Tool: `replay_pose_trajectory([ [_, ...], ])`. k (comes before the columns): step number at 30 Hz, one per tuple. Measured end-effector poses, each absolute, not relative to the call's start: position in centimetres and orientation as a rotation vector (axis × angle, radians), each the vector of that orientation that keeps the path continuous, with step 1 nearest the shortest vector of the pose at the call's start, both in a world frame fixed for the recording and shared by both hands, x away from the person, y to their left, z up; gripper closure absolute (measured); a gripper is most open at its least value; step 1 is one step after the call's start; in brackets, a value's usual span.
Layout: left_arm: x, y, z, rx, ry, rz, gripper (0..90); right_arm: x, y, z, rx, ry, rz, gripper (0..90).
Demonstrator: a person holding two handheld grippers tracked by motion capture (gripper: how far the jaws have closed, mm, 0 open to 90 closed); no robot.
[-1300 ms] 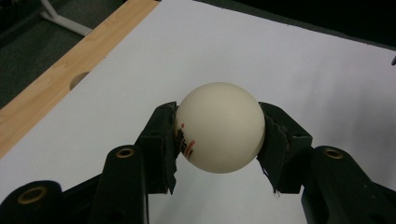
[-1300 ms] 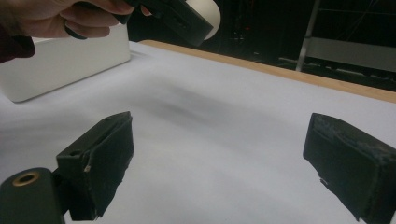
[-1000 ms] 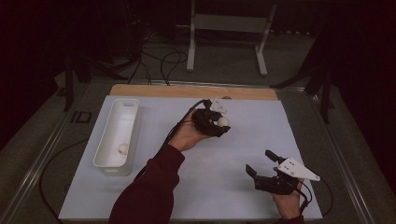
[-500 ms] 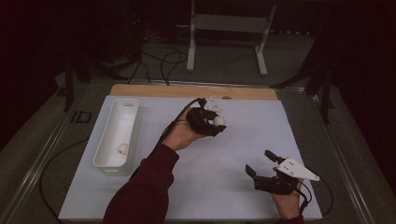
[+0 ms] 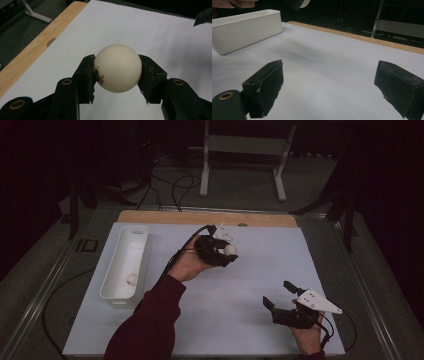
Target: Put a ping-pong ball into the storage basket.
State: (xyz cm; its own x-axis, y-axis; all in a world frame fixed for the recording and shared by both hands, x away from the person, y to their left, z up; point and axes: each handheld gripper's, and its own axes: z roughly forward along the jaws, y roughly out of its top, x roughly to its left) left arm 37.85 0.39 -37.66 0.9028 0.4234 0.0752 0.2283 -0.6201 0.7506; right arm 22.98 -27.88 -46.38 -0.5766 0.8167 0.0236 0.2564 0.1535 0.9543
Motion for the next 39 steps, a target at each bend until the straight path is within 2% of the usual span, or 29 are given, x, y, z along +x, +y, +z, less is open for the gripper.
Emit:
replay_pose_trajectory([
  [39, 37.1, 2.8, -37.0, 2.264, 0.455, 0.346, 51.1, 23.0, -27.9, -46.4, 1.015, 1.928, 1.438, 7.8],
])
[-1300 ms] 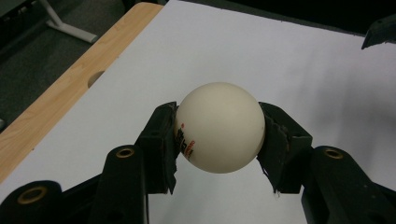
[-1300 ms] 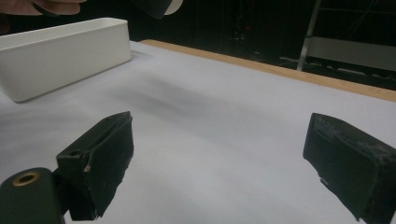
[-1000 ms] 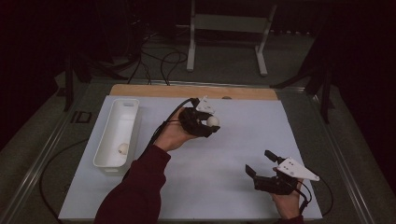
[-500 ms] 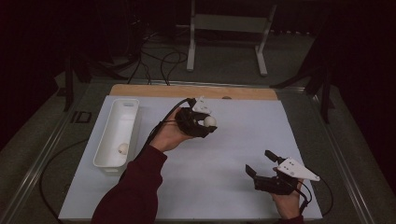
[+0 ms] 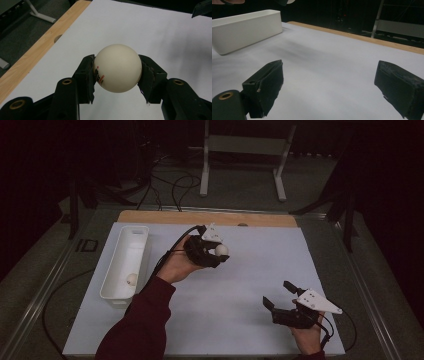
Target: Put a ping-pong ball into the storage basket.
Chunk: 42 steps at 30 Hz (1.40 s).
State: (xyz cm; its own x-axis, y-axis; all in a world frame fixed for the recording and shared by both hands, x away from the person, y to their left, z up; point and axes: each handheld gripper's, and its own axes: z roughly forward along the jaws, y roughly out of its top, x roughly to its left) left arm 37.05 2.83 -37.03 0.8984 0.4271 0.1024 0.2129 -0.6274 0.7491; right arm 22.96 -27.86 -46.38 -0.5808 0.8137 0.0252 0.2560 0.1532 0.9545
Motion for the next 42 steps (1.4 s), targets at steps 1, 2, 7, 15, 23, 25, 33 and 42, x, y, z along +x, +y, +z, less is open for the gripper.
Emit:
replay_pose_trajectory([
  [1, 37.0, 2.9, -37.0, 2.258, 0.457, 0.347, 51.1, 23.0, -27.9, -46.4, 1.016, 1.928, 1.439, 7.8],
  [2, 36.9, 3.0, -37.0, 2.258, 0.454, 0.348, 51.1, 23.0, -27.9, -46.4, 1.015, 1.927, 1.437, 7.8],
  [7, 36.8, 3.2, -36.8, 2.256, 0.451, 0.353, 51.1, 23.0, -27.9, -46.4, 1.013, 1.928, 1.434, 7.8],
  [15, 36.6, 3.9, -36.7, 2.253, 0.458, 0.361, 51.1, 23.0, -27.9, -46.4, 1.017, 1.925, 1.435, 7.8],
  [23, 36.5, 4.5, -36.5, 2.251, 0.460, 0.365, 51.1, 23.0, -27.8, -46.4, 1.013, 1.928, 1.433, 7.8],
  [25, 36.4, 4.7, -36.5, 2.246, 0.461, 0.366, 51.1, 23.0, -27.8, -46.4, 1.012, 1.929, 1.434, 7.8],
  [33, 36.3, 5.2, -36.5, 2.243, 0.464, 0.366, 51.1, 23.0, -27.8, -46.4, 1.014, 1.931, 1.434, 7.8],
  [42, 36.1, 5.8, -36.4, 2.244, 0.454, 0.365, 51.1, 23.0, -27.8, -46.5, 1.019, 1.933, 1.430, 7.8],
])
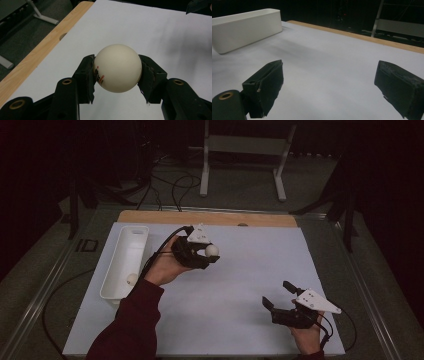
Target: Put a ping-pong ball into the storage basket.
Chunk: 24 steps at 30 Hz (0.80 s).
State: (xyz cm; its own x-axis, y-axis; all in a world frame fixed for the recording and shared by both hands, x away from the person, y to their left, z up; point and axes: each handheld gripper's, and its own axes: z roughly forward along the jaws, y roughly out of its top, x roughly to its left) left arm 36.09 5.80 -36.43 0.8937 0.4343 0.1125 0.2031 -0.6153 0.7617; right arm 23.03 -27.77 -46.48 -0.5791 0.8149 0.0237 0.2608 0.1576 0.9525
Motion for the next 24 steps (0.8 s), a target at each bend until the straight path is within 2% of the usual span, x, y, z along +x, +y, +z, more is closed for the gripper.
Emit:
replay_pose_trajectory([
  [24, 36.0, 7.8, -36.5, 2.219, 0.489, 0.384, 51.1, 23.0, -27.9, -46.5, 1.019, 1.925, 1.428, 7.8],
])
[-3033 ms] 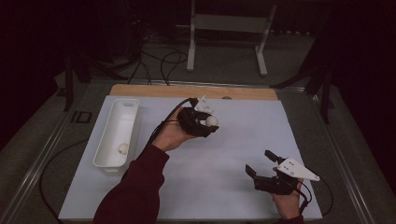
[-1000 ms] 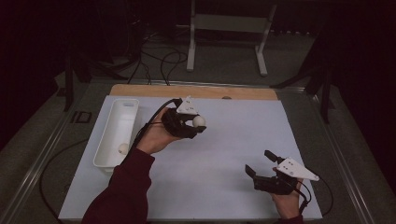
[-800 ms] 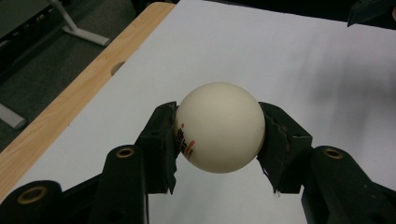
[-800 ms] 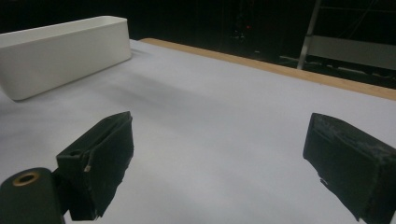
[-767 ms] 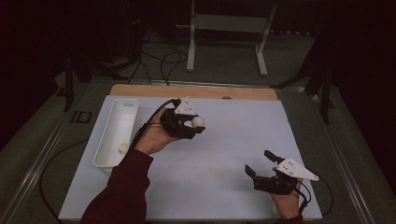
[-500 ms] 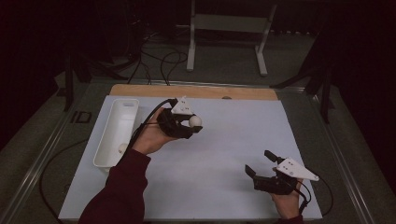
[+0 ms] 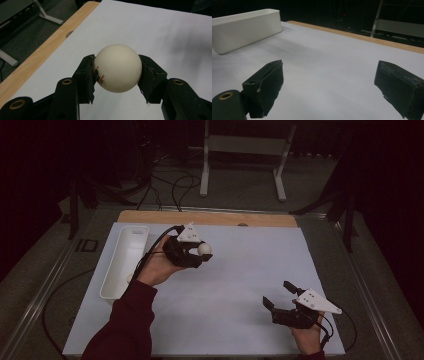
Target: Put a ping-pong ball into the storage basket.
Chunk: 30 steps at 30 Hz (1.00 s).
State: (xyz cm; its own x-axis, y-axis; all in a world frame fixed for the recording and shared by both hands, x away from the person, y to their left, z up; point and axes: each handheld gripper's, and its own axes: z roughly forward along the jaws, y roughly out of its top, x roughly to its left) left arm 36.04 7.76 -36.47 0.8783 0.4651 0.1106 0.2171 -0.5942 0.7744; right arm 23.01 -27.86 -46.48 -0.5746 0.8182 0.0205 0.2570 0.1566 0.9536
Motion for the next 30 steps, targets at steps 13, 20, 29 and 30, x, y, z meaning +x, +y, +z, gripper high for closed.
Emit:
replay_pose_trajectory([
  [13, 35.9, 9.1, -36.5, 2.206, 0.515, 0.397, 51.1, 23.0, -27.8, -46.5, 1.019, 1.927, 1.425, 7.8],
  [20, 35.7, 9.7, -36.7, 2.203, 0.524, 0.401, 51.1, 22.9, -27.9, -46.5, 1.020, 1.927, 1.425, 7.8],
  [29, 35.5, 10.8, -36.5, 2.185, 0.551, 0.412, 51.1, 23.0, -28.0, -46.4, 1.023, 1.918, 1.426, 7.8],
  [30, 35.4, 11.1, -36.5, 2.183, 0.557, 0.414, 51.1, 23.0, -28.0, -46.4, 1.023, 1.918, 1.426, 7.8],
])
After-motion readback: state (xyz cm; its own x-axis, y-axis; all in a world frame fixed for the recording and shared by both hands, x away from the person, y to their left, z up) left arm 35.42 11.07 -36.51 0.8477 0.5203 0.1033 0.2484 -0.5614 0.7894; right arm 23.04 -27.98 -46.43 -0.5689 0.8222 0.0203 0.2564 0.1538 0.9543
